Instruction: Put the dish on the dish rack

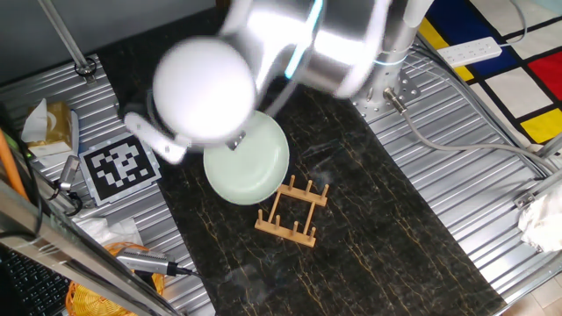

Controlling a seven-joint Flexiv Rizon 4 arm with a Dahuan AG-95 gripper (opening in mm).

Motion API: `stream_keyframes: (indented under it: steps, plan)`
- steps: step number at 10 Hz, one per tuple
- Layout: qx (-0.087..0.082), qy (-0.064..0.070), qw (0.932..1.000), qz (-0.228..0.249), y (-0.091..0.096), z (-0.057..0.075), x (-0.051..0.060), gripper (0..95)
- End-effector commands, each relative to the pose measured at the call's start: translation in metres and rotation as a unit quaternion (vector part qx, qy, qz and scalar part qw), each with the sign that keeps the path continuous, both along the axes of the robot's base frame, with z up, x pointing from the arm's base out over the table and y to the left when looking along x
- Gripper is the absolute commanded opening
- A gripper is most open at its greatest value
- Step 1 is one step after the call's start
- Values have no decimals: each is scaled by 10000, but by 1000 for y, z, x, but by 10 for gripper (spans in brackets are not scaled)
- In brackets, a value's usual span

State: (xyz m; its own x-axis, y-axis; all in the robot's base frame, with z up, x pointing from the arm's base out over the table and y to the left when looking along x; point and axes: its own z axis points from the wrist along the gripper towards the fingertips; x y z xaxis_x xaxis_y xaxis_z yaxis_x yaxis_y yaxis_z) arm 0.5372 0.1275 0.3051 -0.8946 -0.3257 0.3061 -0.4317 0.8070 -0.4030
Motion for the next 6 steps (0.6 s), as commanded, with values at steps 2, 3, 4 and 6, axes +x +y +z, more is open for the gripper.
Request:
stream_keyframes:
  steps: [2, 3, 4, 6]
  plan:
    - [-710, -476, 9921, 914, 20, 3, 6, 0]
    - [-754, -600, 9899, 1040, 19, 2, 5, 0]
    - [-811, -774, 9867, 1175, 18, 1, 5, 0]
    - [-1043, -956, 9764, 1631, 14, -1, 4, 0]
